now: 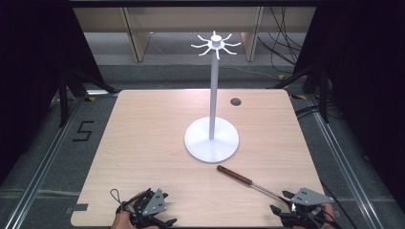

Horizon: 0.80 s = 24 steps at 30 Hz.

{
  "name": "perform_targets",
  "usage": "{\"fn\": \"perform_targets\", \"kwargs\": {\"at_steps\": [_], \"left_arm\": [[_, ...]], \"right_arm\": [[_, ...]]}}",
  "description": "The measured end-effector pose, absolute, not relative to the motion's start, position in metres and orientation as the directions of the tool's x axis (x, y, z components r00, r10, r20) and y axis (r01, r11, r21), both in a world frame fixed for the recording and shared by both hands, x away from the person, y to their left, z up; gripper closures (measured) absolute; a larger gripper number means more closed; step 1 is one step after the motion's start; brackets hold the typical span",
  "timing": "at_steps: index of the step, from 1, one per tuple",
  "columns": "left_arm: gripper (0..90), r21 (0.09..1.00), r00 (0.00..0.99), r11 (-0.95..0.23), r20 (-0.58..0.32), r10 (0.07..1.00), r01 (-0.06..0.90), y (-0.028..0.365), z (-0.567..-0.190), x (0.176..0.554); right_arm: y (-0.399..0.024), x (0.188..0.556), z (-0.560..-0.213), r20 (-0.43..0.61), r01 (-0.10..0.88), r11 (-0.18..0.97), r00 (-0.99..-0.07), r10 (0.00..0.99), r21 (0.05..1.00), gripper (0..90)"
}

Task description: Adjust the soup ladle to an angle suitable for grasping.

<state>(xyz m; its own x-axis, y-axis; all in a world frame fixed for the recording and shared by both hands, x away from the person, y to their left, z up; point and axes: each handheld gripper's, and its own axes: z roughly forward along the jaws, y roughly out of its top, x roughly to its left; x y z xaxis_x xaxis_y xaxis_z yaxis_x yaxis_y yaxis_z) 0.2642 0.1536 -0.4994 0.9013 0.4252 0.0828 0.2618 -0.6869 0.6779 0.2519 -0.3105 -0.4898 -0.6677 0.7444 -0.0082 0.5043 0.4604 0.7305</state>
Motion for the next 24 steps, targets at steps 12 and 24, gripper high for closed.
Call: {"fn": "perform_targets", "kwargs": {"at_steps": [12,24], "left_arm": [[18.8,0.689,0.898,-0.672,0.069,0.435,0.273,0.154,-0.499,0.264],[18.8,0.678,0.897,-0.686,0.087,0.433,0.265,0.154,-0.499,0.265]], "right_arm": [[-0.305,0.254,-0.49,0.011,0.525,0.451,-0.66,0.751,0.721,32.2],[-0.29,0.27,-0.487,-0.039,0.483,0.518,-0.704,0.709,0.706,33.5]]}}
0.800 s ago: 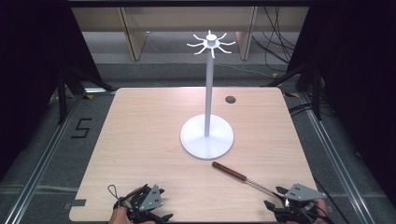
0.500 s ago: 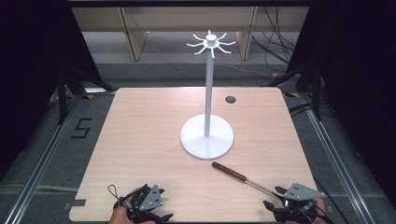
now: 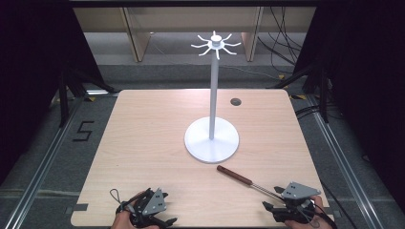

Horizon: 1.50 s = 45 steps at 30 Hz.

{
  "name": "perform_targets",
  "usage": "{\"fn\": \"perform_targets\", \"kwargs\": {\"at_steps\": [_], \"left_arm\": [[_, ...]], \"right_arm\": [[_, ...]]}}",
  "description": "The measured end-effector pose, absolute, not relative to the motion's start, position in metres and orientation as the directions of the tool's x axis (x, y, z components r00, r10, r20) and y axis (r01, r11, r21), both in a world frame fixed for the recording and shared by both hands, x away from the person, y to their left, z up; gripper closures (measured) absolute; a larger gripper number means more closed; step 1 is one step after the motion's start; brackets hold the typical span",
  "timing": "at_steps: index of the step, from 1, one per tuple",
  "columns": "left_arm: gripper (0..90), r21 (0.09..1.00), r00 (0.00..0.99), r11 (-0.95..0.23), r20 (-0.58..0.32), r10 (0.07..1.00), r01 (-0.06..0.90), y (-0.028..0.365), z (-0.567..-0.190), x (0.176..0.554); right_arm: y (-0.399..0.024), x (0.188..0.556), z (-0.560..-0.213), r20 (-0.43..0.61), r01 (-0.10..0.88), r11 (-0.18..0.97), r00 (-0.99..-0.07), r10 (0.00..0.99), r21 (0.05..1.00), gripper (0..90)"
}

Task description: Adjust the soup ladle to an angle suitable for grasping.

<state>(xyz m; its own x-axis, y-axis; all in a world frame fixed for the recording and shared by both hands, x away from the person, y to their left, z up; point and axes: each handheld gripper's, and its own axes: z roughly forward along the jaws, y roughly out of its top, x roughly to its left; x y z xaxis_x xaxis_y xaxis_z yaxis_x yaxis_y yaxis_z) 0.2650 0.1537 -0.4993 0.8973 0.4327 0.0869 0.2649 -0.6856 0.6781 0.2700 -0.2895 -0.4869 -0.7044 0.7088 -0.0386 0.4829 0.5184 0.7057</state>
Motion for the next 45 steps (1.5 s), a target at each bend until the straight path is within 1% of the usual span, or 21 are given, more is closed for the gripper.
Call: {"fn": "perform_targets", "kwargs": {"at_steps": [2,5,8,14,16,19,21,22,24,26,27,29,31,32,35,36,37,38,40,42,45], "left_arm": [[18.8,0.678,0.897,-0.685,0.085,0.434,0.267,0.153,-0.499,0.265],[18.8,0.686,0.896,-0.674,0.073,0.437,0.273,0.153,-0.499,0.264],[18.8,0.679,0.898,-0.685,0.086,0.432,0.265,0.154,-0.499,0.265],[18.8,0.683,0.899,-0.678,0.073,0.431,0.27,0.153,-0.499,0.264],[18.8,0.677,0.899,-0.687,0.085,0.429,0.264,0.154,-0.499,0.264],[18.8,0.677,0.9,-0.687,0.084,0.428,0.263,0.153,-0.498,0.264],[18.9,0.679,0.899,-0.685,0.085,0.429,0.263,0.153,-0.499,0.264],[18.9,0.68,0.899,-0.685,0.084,0.429,0.263,0.153,-0.499,0.264],[18.8,0.678,0.9,-0.687,0.084,0.428,0.263,0.153,-0.499,0.264],[18.8,0.683,0.901,-0.679,0.072,0.427,0.267,0.153,-0.499,0.263],[18.8,0.681,0.901,-0.683,0.077,0.427,0.265,0.153,-0.499,0.264],[18.9,0.672,0.9,-0.692,0.089,0.427,0.262,0.154,-0.498,0.264],[18.9,0.666,0.901,-0.698,0.09,0.425,0.263,0.154,-0.498,0.264],[18.8,0.667,0.901,-0.697,0.088,0.425,0.263,0.154,-0.498,0.264],[18.8,0.666,0.902,-0.699,0.089,0.423,0.262,0.154,-0.497,0.264],[18.8,0.665,0.902,-0.699,0.088,0.422,0.263,0.153,-0.498,0.264],[18.8,0.666,0.902,-0.698,0.087,0.422,0.263,0.153,-0.498,0.264],[18.8,0.666,0.902,-0.698,0.088,0.423,0.263,0.153,-0.498,0.264],[18.8,0.675,0.901,-0.686,0.071,0.427,0.271,0.153,-0.498,0.263],[18.8,0.664,0.902,-0.7,0.087,0.422,0.263,0.153,-0.498,0.264],[18.8,0.673,0.902,-0.689,0.075,0.425,0.269,0.153,-0.498,0.264]], "right_arm": [[-0.28,0.279,-0.484,-0.066,0.457,0.551,-0.726,0.685,0.698,34.6],[-0.272,0.285,-0.482,-0.065,0.459,0.569,-0.737,0.673,0.683,36.8],[-0.261,0.295,-0.478,-0.086,0.439,0.594,-0.753,0.653,0.674,37.9],[-0.244,0.309,-0.475,-0.083,0.455,0.615,-0.758,0.647,0.644,37.9],[-0.238,0.313,-0.477,-0.09,0.449,0.619,-0.76,0.644,0.644,38.1],[-0.228,0.324,-0.478,-0.09,0.461,0.656,-0.774,0.626,0.598,39.6],[-0.226,0.326,-0.478,-0.075,0.481,0.654,-0.77,0.634,0.583,40.4],[-0.224,0.329,-0.479,-0.078,0.479,0.661,-0.774,0.629,0.577,41.4],[-0.218,0.338,-0.48,-0.103,0.474,0.68,-0.774,0.624,0.559,49.8],[-0.217,0.341,-0.48,-0.098,0.478,0.687,-0.779,0.62,0.548,51.8],[-0.214,0.346,-0.479,-0.076,0.485,0.699,-0.792,0.606,0.525,53.8],[-0.213,0.352,-0.479,-0.081,0.485,0.712,-0.796,0.6,0.508,56.1],[-0.212,0.353,-0.479,-0.072,0.498,0.707,-0.791,0.608,0.503,56.8],[-0.211,0.359,-0.48,-0.079,0.478,0.717,-0.803,0.591,0.507,58.0],[-0.207,0.361,-0.48,-0.084,0.492,0.715,-0.793,0.603,0.497,58.7],[-0.207,0.363,-0.48,-0.09,0.478,0.729,-0.804,0.588,0.489,58.9],[-0.205,0.364,-0.481,-0.074,0.484,0.736,-0.811,0.581,0.474,59.7],[-0.203,0.367,-0.482,-0.063,0.474,0.756,-0.828,0.557,0.452,63.0],[-0.201,0.367,-0.482,-0.059,0.483,0.755,-0.825,0.562,0.444,64.3],[-0.199,0.371,-0.481,-0.043,0.495,0.759,-0.826,0.563,0.422,66.8],[-0.198,0.373,-0.482,-0.027,0.509,0.753,-0.821,0.57,0.417,67.1]]}}
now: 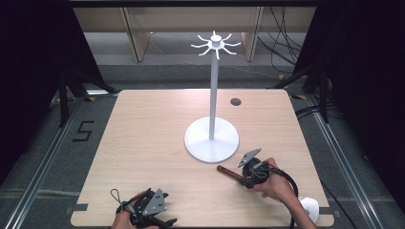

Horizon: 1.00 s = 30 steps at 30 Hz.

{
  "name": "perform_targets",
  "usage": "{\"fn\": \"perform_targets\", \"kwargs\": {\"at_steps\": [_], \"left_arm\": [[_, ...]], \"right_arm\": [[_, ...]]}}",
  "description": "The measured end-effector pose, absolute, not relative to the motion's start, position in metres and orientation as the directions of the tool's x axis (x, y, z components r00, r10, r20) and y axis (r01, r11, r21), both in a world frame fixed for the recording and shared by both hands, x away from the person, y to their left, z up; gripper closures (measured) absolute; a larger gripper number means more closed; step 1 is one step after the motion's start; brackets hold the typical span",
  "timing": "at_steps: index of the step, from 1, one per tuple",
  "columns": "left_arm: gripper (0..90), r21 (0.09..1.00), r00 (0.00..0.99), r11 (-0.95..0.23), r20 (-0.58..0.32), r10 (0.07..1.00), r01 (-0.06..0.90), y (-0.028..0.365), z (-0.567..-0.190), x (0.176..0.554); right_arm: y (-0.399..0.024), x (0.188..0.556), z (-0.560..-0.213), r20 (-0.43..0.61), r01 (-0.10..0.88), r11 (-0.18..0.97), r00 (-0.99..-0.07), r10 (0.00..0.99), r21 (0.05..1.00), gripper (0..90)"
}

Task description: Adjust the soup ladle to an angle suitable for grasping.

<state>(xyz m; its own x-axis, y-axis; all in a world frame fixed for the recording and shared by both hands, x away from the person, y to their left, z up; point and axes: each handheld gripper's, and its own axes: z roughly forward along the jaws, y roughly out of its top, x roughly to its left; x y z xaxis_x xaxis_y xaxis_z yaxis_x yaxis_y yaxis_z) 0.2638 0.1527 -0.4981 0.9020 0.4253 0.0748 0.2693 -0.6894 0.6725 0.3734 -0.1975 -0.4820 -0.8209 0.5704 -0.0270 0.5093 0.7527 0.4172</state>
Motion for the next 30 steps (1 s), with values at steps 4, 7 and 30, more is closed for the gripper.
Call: {"fn": "perform_targets", "kwargs": {"at_steps": [4,7,30], "left_arm": [[18.9,0.674,0.903,-0.687,0.07,0.425,0.271,0.153,-0.498,0.264],[18.9,0.669,0.902,-0.694,0.08,0.424,0.266,0.153,-0.499,0.264],[18.9,0.677,0.903,-0.688,0.08,0.421,0.261,0.153,-0.499,0.264]], "right_arm": [[-0.195,0.377,-0.482,-0.002,0.517,0.764,-0.828,0.561,0.385,67.8],[-0.194,0.379,-0.481,-0.006,0.517,0.776,-0.831,0.556,0.362,68.7],[-0.185,0.39,-0.477,0.004,0.464,0.848,-0.878,0.479,0.257,73.5]]}}
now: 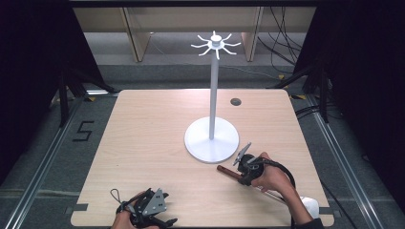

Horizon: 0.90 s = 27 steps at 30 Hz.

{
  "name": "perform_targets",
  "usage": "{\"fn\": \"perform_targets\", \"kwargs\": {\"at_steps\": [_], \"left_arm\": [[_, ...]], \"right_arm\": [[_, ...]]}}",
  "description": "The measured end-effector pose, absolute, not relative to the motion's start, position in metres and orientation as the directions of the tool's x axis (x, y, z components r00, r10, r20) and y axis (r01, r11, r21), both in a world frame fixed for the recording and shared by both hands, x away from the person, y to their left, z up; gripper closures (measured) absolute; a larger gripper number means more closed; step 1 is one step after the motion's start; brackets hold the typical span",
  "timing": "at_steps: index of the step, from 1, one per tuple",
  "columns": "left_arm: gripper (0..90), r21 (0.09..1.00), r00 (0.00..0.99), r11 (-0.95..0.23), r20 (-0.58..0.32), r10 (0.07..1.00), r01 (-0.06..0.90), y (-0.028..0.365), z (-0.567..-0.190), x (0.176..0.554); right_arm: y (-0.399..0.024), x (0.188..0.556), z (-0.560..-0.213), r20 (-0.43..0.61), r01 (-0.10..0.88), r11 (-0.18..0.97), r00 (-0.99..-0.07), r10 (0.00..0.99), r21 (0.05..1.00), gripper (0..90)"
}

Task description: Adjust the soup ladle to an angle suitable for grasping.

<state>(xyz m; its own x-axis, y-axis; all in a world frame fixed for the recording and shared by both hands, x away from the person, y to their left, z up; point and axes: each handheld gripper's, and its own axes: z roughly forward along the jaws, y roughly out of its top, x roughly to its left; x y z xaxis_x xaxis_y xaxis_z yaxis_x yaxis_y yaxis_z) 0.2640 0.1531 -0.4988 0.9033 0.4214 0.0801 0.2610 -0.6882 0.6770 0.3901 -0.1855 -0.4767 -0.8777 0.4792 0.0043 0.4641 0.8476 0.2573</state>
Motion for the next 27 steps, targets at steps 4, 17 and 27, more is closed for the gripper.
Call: {"fn": "perform_targets", "kwargs": {"at_steps": [4,17,27], "left_arm": [[18.9,0.679,0.902,-0.687,0.084,0.423,0.259,0.153,-0.499,0.264],[18.9,0.683,0.902,-0.683,0.082,0.423,0.258,0.153,-0.499,0.265],[18.9,0.69,0.901,-0.675,0.077,0.427,0.261,0.153,-0.498,0.263]], "right_arm": [[-0.184,0.39,-0.476,0.0,0.468,0.848,-0.876,0.483,0.248,73.6],[-0.193,0.385,-0.451,0.009,0.428,0.823,-0.889,0.459,0.373,74.1],[-0.214,0.376,-0.41,-0.01,0.378,0.728,-0.884,0.467,0.572,74.1]]}}
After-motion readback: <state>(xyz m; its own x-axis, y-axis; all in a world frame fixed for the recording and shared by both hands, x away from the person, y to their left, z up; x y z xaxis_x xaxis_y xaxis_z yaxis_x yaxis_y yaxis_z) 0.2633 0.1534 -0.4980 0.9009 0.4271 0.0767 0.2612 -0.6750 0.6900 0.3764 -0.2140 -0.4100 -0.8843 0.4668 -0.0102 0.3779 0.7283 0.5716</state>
